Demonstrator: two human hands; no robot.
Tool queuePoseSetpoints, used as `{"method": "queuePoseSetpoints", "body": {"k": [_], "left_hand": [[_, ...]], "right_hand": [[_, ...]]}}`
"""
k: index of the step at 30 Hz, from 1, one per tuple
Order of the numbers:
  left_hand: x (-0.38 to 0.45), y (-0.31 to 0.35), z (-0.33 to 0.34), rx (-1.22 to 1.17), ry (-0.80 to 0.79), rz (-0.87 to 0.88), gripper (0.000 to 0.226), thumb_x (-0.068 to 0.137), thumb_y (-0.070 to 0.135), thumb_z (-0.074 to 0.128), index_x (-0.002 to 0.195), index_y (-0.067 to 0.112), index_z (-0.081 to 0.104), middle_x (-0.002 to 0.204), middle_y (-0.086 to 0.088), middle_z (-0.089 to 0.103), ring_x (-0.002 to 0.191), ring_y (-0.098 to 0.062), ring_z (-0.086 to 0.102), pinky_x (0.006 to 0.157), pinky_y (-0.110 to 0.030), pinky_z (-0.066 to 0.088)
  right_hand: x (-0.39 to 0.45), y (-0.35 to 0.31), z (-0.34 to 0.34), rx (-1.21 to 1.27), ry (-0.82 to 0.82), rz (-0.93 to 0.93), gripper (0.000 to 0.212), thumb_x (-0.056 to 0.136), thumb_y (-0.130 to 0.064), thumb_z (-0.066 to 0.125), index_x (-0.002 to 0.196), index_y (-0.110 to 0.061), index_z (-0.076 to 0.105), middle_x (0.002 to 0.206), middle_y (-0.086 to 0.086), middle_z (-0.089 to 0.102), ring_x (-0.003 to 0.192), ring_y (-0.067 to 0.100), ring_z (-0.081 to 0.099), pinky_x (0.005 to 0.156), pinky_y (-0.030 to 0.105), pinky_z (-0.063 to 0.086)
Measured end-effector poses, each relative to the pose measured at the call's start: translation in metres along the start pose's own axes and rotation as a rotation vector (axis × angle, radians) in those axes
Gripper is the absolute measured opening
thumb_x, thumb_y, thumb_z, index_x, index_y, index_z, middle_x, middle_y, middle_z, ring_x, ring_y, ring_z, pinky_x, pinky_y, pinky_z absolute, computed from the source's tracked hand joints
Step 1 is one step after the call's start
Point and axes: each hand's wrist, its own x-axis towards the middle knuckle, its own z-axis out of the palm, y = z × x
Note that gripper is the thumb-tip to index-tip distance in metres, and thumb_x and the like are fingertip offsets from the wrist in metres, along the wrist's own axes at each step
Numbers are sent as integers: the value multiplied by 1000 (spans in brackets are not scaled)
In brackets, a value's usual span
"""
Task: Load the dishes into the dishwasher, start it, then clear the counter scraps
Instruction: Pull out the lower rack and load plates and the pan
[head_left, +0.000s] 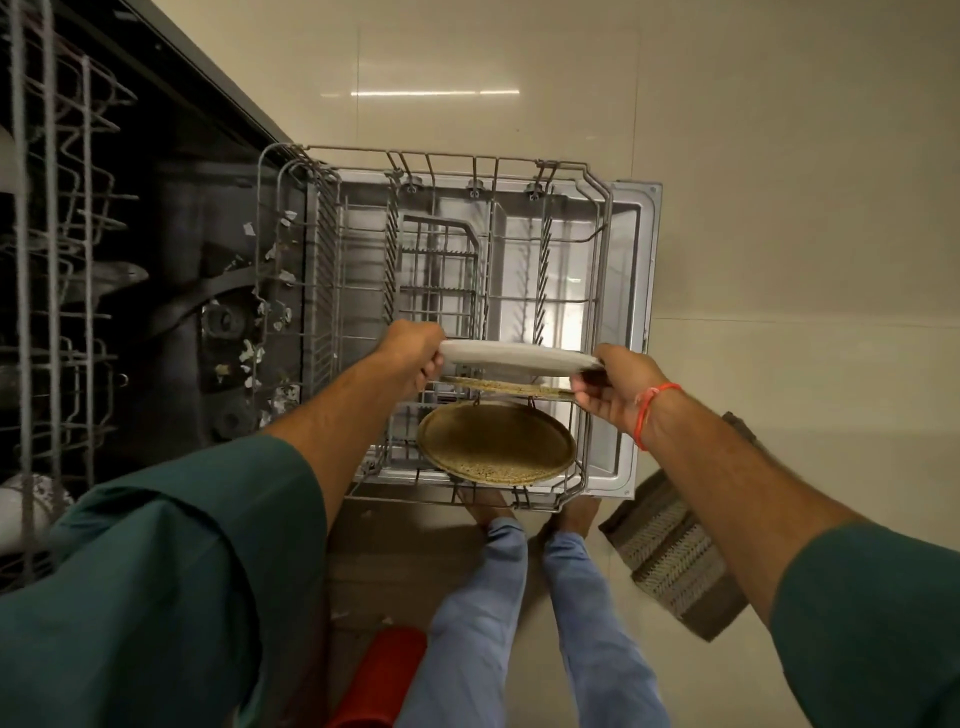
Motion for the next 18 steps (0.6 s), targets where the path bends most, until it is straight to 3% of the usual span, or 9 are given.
{"method": "queuePoseSetpoints", "body": {"k": [3, 7, 14, 18], "left_hand": [[8, 6, -1, -71, 2, -9, 26, 101, 22, 44, 103, 4, 62, 63, 2, 50, 48, -7, 40, 40, -19, 31], [14, 9, -7, -97, 2, -13, 32, 99, 29, 42, 106, 5, 62, 62, 0, 53, 50, -8, 45, 43, -21, 35], [13, 2, -14, -71, -4, 28, 40, 100, 46, 52, 109, 9, 63, 82, -5, 65, 65, -12, 62, 49, -23, 52], [9, -3, -14, -52, -16, 72, 39, 101, 49, 51, 112, 13, 61, 89, -4, 65, 71, -13, 63, 56, -24, 54]], "right_hand": [[6, -2, 2, -1, -28, 0, 23, 105, -17, 44, 100, -1, 60, 79, 14, 68, 67, 19, 65, 65, 29, 56], [13, -5, 9, -17, -43, 13, 22, 106, -22, 44, 104, -7, 60, 89, 13, 71, 76, 20, 69, 70, 31, 56], [18, -5, 18, -177, -47, 2, 22, 102, -27, 52, 105, -8, 63, 95, 10, 70, 69, 18, 69, 54, 26, 51], [18, -6, 17, -211, -62, -36, 19, 101, -18, 54, 114, -8, 63, 103, 14, 69, 70, 19, 68, 48, 24, 50]]}}
